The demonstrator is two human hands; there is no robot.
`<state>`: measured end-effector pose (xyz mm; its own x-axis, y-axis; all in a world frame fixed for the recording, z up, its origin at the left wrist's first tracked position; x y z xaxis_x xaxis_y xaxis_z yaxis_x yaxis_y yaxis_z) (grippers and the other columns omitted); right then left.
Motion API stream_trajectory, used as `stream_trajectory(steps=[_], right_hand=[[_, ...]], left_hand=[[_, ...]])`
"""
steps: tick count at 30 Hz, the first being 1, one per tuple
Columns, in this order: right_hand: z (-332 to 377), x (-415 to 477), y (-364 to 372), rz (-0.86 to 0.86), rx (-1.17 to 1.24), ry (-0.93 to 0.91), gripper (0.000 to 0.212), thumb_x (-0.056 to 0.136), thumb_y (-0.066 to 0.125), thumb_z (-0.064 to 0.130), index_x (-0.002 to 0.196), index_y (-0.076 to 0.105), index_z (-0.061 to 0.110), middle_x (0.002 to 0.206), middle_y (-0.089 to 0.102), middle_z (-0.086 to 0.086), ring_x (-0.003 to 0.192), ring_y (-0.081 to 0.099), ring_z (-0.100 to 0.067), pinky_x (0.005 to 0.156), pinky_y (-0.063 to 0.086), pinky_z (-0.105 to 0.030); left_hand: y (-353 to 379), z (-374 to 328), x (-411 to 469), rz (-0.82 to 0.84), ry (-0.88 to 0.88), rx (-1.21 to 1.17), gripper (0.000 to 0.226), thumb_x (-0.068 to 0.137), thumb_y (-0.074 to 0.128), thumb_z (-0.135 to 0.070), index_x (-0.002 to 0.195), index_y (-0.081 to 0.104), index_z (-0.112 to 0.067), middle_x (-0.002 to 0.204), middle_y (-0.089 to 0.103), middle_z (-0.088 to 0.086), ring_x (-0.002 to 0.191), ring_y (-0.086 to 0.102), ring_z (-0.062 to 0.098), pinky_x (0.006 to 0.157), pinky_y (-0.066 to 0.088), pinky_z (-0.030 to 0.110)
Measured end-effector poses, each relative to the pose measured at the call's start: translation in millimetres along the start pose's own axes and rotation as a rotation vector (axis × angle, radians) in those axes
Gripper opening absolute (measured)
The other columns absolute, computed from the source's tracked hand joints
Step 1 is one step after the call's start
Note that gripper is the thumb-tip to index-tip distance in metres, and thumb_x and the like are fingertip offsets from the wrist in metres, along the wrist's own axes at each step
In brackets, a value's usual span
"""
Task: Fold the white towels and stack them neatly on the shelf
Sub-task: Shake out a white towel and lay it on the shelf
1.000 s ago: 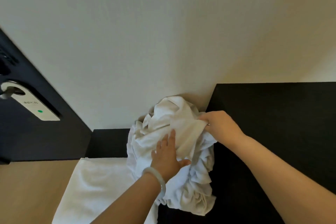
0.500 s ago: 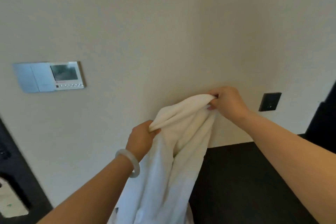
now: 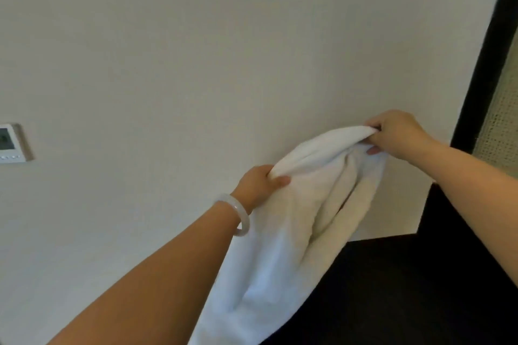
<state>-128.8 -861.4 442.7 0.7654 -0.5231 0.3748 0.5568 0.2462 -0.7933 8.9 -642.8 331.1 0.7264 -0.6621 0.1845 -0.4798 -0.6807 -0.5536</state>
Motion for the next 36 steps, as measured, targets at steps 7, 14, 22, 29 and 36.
stream_trajectory(steps=[7,14,22,29,36], right_hand=[[-163,-128,217,0.616,-0.005,0.389,0.019,0.100,0.052,0.036,0.109,0.056,0.020,0.107,0.061,-0.004,0.087,0.054,-0.015,0.073,0.042,-0.026],[-141,-179,259,0.466,-0.298,0.095,0.078,0.099,0.050,0.035,0.157,-0.001,0.024,0.164,-0.009,0.004,0.151,-0.005,-0.024,0.122,0.010,-0.045],[-86,-176,305,0.522,-0.268,-0.159,0.046,0.097,0.048,0.046,0.141,0.036,0.039,0.149,0.038,0.009,0.135,0.038,-0.017,0.107,0.031,-0.035],[-168,-83,246,0.378,0.613,0.616,0.043,0.087,0.073,0.035,0.116,0.064,0.005,0.102,0.070,-0.013,0.094,0.065,-0.031,0.087,0.054,-0.044],[-189,-55,225,0.307,0.250,0.230,0.071,0.088,0.070,0.033,0.147,0.033,0.016,0.147,0.043,-0.011,0.131,0.044,-0.032,0.106,0.041,-0.052]], left_hand=[[166,139,-82,0.234,-0.251,0.509,0.065,0.095,0.057,-0.041,0.150,0.029,-0.020,0.154,0.031,0.006,0.139,0.033,0.025,0.113,0.031,0.037],[190,189,-115,0.314,-0.184,0.692,0.079,0.096,0.052,-0.047,0.154,-0.002,-0.038,0.162,-0.016,0.000,0.150,-0.012,0.028,0.121,0.008,0.047],[163,132,-115,-0.007,-0.121,-0.014,0.031,0.098,0.052,-0.016,0.128,0.059,-0.023,0.116,0.061,-0.013,0.106,0.057,0.004,0.090,0.043,0.015],[145,191,-159,-0.102,-0.376,0.274,0.078,0.093,0.062,-0.030,0.155,0.015,-0.027,0.162,0.008,-0.008,0.149,0.008,0.011,0.120,0.018,0.032],[196,191,-142,0.076,-0.460,0.652,0.050,0.096,0.051,-0.039,0.142,0.035,-0.044,0.163,-0.004,-0.012,0.147,-0.006,0.039,0.119,0.008,0.049]])
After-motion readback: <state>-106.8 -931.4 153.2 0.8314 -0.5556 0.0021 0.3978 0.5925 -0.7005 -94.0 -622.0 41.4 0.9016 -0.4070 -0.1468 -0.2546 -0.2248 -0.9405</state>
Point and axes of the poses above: each hand's wrist, its own x-axis towards the middle knuckle, its own y-axis out of the palm, z = x × y, the point moved 8 cm from there along x, towards the middle knuckle
